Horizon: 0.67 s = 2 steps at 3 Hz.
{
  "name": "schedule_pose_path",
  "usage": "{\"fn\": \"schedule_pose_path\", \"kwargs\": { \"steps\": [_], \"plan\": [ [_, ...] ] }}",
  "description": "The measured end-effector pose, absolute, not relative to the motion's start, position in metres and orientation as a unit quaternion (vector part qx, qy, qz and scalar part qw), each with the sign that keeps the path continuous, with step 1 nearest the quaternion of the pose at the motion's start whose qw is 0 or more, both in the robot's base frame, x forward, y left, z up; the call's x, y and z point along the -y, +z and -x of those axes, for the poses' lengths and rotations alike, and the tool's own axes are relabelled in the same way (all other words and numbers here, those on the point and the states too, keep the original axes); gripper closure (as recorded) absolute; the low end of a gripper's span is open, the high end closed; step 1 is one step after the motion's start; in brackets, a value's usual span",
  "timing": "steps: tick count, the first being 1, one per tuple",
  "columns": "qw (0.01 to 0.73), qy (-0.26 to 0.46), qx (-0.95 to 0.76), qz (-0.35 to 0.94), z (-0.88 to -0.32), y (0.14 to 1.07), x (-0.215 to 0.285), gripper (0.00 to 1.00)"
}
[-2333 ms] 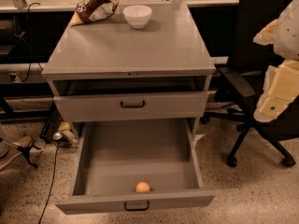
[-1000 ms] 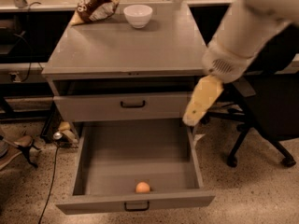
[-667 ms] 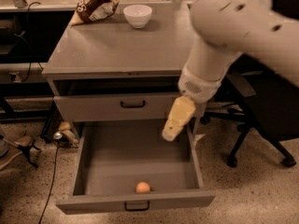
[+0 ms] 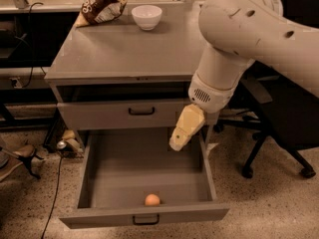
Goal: Pick orange from middle drawer and place on counter
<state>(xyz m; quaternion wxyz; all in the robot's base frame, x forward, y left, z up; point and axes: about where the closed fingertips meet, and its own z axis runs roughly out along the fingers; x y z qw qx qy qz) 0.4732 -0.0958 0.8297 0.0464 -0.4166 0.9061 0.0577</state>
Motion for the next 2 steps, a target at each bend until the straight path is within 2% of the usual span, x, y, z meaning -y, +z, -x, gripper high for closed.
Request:
{"fn": "schedule_pose_path", "kwargs": {
  "steps": [1, 2],
  "plan": [
    [0.024, 0.05, -0.913, 0.405, -0.47, 0.798, 0.075, 0.0],
    [-0.01, 0.026, -0.917, 0.398, -0.467, 0.731, 0.03, 0.0]
  ]
}}
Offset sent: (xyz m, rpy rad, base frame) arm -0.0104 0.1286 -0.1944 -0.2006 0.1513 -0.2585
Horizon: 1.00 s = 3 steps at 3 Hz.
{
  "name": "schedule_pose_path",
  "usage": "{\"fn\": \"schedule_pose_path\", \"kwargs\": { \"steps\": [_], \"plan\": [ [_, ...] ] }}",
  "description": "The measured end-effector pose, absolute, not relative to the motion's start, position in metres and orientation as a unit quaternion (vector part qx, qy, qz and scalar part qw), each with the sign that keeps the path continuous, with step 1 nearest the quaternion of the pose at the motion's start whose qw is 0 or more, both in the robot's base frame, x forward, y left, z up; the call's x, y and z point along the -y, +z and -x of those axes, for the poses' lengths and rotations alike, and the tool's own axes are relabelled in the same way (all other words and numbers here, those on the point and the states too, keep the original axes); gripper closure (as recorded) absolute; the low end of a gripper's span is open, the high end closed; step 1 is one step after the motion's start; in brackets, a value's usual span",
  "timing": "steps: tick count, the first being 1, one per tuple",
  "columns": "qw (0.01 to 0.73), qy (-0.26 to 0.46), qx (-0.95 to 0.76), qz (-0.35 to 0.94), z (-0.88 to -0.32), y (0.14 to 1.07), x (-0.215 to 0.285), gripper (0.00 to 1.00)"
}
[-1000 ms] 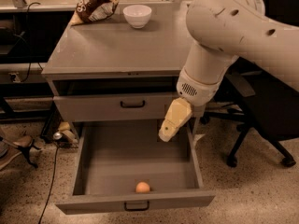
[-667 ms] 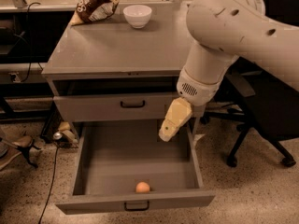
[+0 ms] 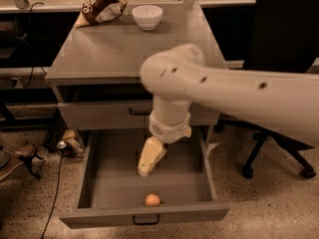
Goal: Pick orange from middle drawer and place on counter
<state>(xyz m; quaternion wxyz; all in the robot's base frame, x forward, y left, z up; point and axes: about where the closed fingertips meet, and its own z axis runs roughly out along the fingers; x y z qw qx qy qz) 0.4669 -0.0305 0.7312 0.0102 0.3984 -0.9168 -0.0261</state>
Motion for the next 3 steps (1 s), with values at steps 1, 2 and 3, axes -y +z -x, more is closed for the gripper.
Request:
{"fn": "schedule_pose_path", "kwargs": {
  "steps": [1, 2, 3],
  "plan": [
    [0.043, -0.022, 0.93, -0.364, -0.4663, 0.6711, -0.0068, 0.0],
    [0.051, -0.021, 0.947, -0.318, -0.4656, 0.6612, -0.0132, 0.0],
    [0.05, -0.02, 0.947, -0.316, -0.4655, 0.6625, -0.0122, 0.0]
  ]
}}
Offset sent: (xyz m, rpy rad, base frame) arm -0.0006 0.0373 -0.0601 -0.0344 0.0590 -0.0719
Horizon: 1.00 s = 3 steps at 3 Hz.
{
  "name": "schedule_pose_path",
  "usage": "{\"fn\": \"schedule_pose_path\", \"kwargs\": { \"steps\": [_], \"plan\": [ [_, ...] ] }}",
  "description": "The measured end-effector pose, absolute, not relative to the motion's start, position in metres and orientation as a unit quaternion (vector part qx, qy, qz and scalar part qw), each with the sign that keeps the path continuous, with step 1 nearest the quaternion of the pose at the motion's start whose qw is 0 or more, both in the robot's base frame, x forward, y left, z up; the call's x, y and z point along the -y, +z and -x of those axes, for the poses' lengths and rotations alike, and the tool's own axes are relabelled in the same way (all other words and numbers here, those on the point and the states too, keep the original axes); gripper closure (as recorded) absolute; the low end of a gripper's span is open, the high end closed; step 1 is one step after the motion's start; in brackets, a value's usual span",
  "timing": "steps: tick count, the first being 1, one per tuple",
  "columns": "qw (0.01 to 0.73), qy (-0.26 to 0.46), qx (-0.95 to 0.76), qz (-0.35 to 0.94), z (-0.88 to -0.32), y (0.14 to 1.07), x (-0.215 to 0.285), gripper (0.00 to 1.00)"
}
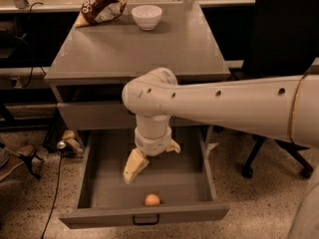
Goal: Pick orange from middle drawer and place on counter
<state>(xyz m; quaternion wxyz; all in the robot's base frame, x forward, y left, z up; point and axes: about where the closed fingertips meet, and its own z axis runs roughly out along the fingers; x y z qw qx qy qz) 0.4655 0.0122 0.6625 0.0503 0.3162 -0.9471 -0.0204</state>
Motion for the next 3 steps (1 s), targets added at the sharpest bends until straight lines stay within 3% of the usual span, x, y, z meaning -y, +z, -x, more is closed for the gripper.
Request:
{"fn": "schedule_pose_path", "kwargs": {
  "steps": [3],
  "plan": [
    [0.125, 0.024, 0.964, -0.232, -0.51, 0.555, -0.07, 0.0]
  ]
}}
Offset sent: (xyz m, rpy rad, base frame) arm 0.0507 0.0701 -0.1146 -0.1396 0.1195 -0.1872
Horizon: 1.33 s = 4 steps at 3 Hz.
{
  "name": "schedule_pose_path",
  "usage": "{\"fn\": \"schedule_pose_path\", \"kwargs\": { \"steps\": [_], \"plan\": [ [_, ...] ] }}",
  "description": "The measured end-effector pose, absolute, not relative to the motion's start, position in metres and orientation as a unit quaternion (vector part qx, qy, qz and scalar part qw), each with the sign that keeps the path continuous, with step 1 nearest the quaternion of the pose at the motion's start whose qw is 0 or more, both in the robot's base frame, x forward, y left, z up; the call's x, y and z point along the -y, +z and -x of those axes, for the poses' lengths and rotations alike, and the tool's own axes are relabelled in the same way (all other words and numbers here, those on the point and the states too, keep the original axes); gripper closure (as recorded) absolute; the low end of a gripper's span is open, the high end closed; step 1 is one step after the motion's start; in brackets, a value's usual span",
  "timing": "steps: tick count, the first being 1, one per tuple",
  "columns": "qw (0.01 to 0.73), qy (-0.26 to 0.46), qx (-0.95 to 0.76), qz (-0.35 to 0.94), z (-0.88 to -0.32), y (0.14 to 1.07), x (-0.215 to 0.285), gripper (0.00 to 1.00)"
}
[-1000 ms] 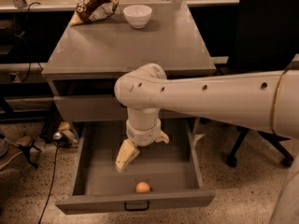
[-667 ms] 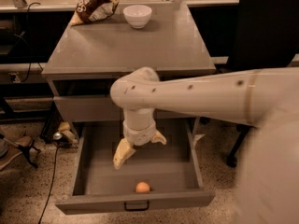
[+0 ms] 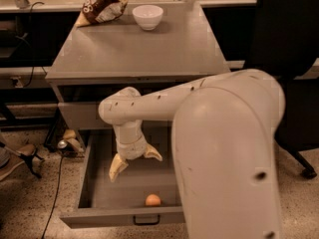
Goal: Pick orange from middle drawer and place on counter
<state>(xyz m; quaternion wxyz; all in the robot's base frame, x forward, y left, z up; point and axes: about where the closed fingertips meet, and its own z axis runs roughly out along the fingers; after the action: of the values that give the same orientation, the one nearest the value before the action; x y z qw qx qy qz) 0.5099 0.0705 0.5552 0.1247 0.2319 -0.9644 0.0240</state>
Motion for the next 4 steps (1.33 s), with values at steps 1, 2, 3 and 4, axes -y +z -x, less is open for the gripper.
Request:
{"fn": "schedule_pose_path", "kwargs": {
  "steps": [1, 2, 3, 4],
  "plan": [
    [0.157, 0.038, 0.965, -0.206, -0.522, 0.513, -0.084, 0.0],
    [0.172, 0.04, 0.97, -0.169, -0.537, 0.471, -0.078, 0.0],
    [0.167, 0.033, 0.976, -0.134, -0.544, 0.454, -0.06, 0.0],
    [0.159, 0.032, 0.982, -0.096, -0.548, 0.442, -0.035, 0.0]
  ]
}}
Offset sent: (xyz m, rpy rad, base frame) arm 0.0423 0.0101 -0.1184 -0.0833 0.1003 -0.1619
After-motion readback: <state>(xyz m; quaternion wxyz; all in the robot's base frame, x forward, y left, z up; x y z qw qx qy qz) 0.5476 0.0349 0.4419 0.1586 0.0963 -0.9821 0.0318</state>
